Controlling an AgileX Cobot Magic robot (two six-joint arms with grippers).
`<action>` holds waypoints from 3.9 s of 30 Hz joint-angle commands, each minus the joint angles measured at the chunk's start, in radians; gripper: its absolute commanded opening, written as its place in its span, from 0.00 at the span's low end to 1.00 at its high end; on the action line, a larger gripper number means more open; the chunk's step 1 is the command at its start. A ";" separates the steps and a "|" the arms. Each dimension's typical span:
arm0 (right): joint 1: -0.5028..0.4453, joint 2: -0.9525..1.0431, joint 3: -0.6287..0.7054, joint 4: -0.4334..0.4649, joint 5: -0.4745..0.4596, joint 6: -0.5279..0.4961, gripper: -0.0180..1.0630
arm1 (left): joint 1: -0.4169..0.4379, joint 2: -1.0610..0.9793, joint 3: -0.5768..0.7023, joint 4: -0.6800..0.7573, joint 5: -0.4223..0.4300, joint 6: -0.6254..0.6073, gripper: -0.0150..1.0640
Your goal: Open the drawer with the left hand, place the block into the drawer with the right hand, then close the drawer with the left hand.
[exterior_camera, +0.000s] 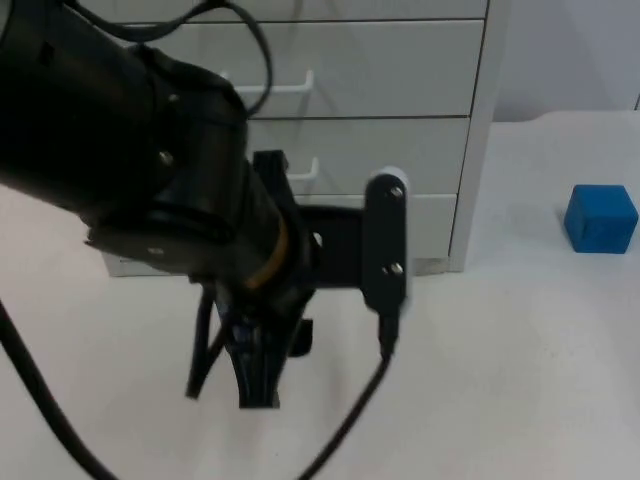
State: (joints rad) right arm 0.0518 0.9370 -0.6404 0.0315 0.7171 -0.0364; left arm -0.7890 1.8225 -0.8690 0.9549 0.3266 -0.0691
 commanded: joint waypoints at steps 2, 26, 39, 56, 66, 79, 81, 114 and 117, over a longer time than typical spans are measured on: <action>0.003 0.000 -0.006 -0.003 -0.012 -0.005 0.98 | 0.062 0.009 -0.003 0.067 -0.083 -0.055 0.52; 0.003 0.000 -0.006 -0.006 -0.033 -0.005 0.98 | 0.162 0.214 -0.139 0.216 -0.091 -0.179 0.52; 0.003 0.000 -0.006 -0.004 -0.033 -0.005 0.98 | 0.160 0.252 -0.173 0.119 -0.057 -0.202 0.14; 0.003 0.000 -0.006 -0.004 -0.033 -0.005 0.98 | -0.027 0.164 0.046 -0.024 0.051 -0.142 0.01; 0.003 0.000 -0.006 0.001 -0.033 -0.005 0.98 | -0.098 0.120 0.107 -0.250 0.023 -0.007 0.01; 0.003 0.000 -0.006 0.004 -0.033 -0.005 0.98 | -0.106 0.120 0.107 -0.395 0.018 0.137 0.01; 0.003 0.000 -0.006 0.004 -0.033 -0.005 0.98 | -0.106 0.120 0.107 -0.395 0.013 0.137 0.03; 0.003 0.000 -0.006 0.001 -0.054 -0.001 0.98 | -0.106 0.026 0.106 -0.368 0.085 0.126 0.66; 0.003 0.000 -0.006 0.001 -0.054 -0.001 0.98 | -0.106 -0.044 0.106 -0.387 0.126 0.126 0.66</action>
State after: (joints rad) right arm 0.0518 0.9391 -0.6404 0.0334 0.6744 -0.0404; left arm -0.8950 1.8320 -0.7624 0.5762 0.4271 0.0710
